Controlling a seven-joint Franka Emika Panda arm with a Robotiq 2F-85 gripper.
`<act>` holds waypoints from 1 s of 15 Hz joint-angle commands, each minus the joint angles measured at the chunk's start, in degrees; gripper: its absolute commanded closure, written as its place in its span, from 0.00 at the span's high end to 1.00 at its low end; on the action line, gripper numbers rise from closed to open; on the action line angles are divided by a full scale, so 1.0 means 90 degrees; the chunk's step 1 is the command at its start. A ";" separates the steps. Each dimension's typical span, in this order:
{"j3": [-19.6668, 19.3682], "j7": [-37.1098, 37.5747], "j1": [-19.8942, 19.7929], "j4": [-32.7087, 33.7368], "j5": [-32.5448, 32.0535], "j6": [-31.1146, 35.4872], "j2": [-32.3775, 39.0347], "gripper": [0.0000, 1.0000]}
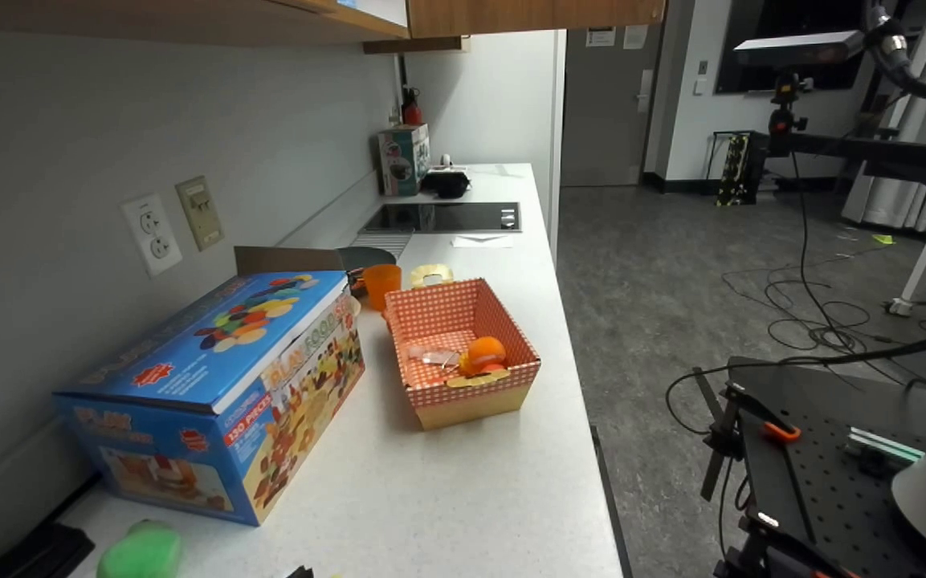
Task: Open the top right cabinet door
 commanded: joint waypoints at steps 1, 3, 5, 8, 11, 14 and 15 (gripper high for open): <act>0.0017 -0.0886 0.0398 -0.0456 0.0842 -0.0789 -0.0673 1.00; 0.0093 -0.1140 0.0392 -0.0605 0.1029 -0.1225 -0.0919 1.00; 0.0145 -0.1237 0.0308 -0.0775 0.1012 -0.1411 -0.1159 1.00; 0.0205 -0.1170 0.0208 -0.0674 0.0936 -0.1441 -0.1026 1.00; 0.0189 -0.1259 0.0204 -0.0847 0.0942 -0.1532 -0.1269 1.00; 0.0189 -0.1263 0.0203 -0.0893 0.0943 -0.1532 -0.1301 1.00; 0.0190 -0.1263 0.0203 -0.0897 0.0943 -0.1532 -0.1300 1.00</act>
